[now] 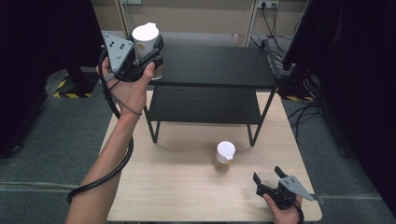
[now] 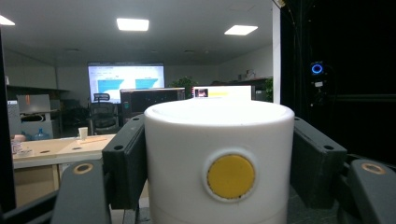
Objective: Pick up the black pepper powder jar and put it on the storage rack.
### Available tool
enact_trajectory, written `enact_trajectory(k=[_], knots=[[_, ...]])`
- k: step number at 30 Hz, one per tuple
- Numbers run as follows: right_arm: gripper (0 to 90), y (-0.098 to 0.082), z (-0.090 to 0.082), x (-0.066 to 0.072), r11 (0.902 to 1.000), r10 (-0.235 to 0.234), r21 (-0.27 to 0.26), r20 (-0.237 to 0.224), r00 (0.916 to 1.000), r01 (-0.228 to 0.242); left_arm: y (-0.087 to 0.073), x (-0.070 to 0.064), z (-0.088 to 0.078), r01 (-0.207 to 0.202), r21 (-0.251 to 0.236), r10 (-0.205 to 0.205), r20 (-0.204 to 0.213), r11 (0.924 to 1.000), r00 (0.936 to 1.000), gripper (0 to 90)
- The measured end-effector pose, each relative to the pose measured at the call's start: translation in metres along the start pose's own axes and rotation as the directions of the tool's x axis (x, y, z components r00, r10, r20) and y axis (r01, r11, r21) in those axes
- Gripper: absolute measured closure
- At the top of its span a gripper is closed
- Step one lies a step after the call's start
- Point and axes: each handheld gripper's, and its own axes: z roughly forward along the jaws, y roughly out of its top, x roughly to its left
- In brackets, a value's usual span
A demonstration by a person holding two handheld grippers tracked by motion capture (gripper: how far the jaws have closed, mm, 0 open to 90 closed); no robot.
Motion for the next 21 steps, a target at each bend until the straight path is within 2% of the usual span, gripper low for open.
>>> enact_trajectory(k=[9,21], knots=[[8.4,0.0,0.0,0.0,1.0,0.001,-0.001,-0.001,1.0,-0.001,-0.006,0.005,0.013,-0.002,0.038,0.002,-0.009,0.9993,1.0,30.9],[8.4,0.0,0.0,0.0,1.0,-0.006,-0.001,-0.001,1.0,0.006,-0.01,0.006,0.018,0.008,0.053,-0.007,-0.018,0.9986,0.9998,30.8]])
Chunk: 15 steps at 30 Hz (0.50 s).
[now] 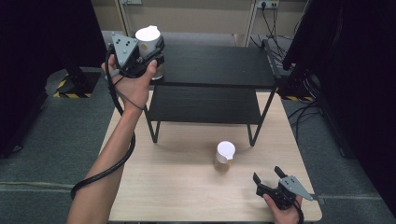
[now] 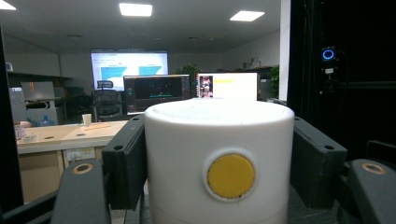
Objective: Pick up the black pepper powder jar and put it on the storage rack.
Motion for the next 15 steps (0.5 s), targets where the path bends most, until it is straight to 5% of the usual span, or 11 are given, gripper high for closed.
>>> enact_trajectory(k=[11,15], knots=[[8.4,0.0,0.0001,0.0005,1.0,-0.006,0.0,0.0,1.0,0.006,0.0046,0.0015,0.0017,0.023,0.02,-0.023,0.005,0.9995,0.9997,29.7],[8.4,0.0004,0.0002,-0.0001,1.0,-0.002,0.002,-0.002,1.0,0.002,0.0026,-0.0009,0.0011,0.015,0.015,-0.015,-0.003,0.9998,0.9999,21.8]])
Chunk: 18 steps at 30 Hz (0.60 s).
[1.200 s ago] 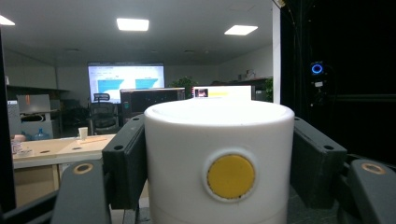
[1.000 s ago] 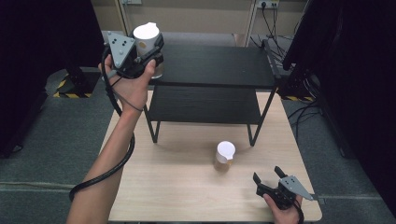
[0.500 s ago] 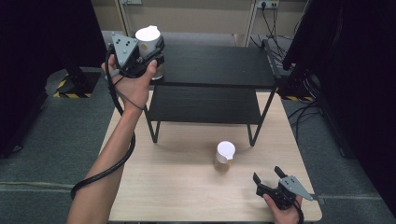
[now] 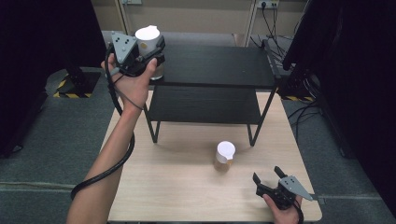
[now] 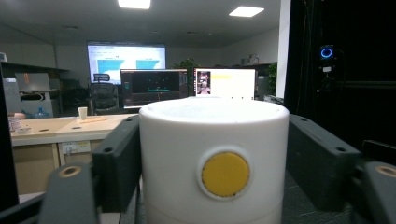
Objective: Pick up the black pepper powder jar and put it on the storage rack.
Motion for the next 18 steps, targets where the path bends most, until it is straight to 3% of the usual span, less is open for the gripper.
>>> enact_trajectory(k=[3,7,8,13,18], knots=[[8.4,0.0,0.0,0.0,1.0,-0.003,-0.001,0.001,1.0,0.003,-0.003,-0.002,-0.004,0.01,-0.018,-0.01,-0.015,0.9998,0.9998,15.2],[8.3,0.0,0.0,0.0,1.0,-0.003,-0.001,0.001,1.0,0.003,-0.007,-0.001,-0.012,0.005,-0.031,-0.006,-0.02,0.9995,0.9998,14.1],[8.3,0.0,0.0,0.0,1.0,-0.003,-0.001,0.001,1.0,0.003,-0.008,0.0,-0.013,-0.008,-0.038,0.007,-0.015,0.9993,0.9999,13.8],[8.2,0.0,0.0,0.001,1.0,-0.005,-0.002,0.001,1.0,0.005,-0.015,0.003,-0.028,0.027,-0.061,-0.027,0.003,0.9977,0.9996,13.8],[8.2,0.0,0.0,0.001,1.0,-0.005,-0.002,0.002,1.0,0.005,-0.021,0.003,-0.041,0.011,-0.072,-0.009,0.02,0.9974,0.9998,13.8]])
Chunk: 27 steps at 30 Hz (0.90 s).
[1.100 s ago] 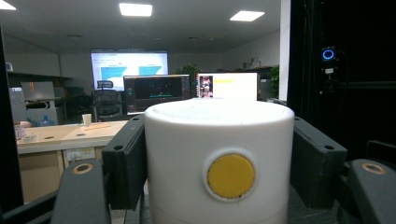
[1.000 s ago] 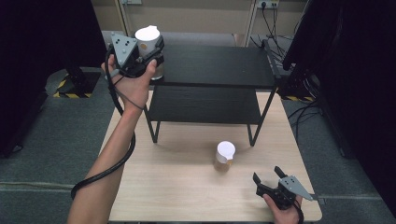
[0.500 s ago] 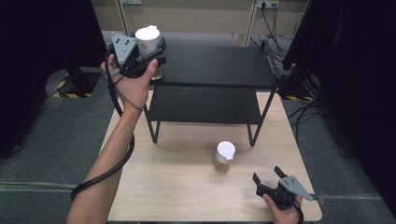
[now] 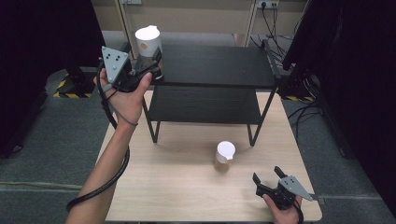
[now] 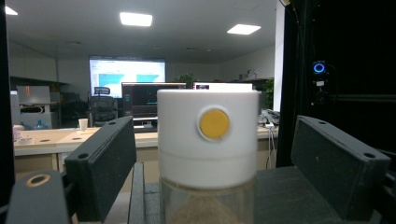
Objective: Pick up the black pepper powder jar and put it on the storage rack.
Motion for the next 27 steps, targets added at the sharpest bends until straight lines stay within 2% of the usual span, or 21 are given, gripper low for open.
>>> enact_trajectory(k=[2,6,9,14,21,27], knots=[[8.2,0.0,0.0,0.0,1.0,0.001,-0.001,0.0,1.0,-0.001,-0.001,-0.001,-0.005,0.004,0.01,-0.004,-0.002,0.9999,1.0,14.2],[8.2,0.0,0.0,0.0,1.0,0.001,0.0,-0.001,1.0,-0.001,-0.008,-0.001,-0.016,0.004,-0.002,-0.004,0.02,1.0,0.9998,14.3],[8.2,0.0,0.0,0.0,1.0,0.001,-0.002,0.001,1.0,-0.001,-0.014,0.001,-0.024,0.027,-0.014,-0.026,0.05,0.9995,0.9984,14.0],[8.1,0.0,0.0,-0.001,1.0,0.005,-0.001,0.0,1.0,-0.005,-0.022,-0.002,-0.037,-0.002,-0.013,0.003,0.062,0.9999,0.9981,14.0],[8.1,0.0,0.0,-0.001,1.0,0.004,0.001,0.0,1.0,-0.004,-0.041,-0.005,-0.058,-0.007,-0.01,0.008,0.092,0.9999,0.9957,14.0],[8.1,0.0,0.0,0.0,1.0,0.007,0.002,0.0,1.0,-0.007,-0.055,-0.007,-0.069,-0.017,0.004,0.016,0.105,0.9999,0.9943,14.0]])
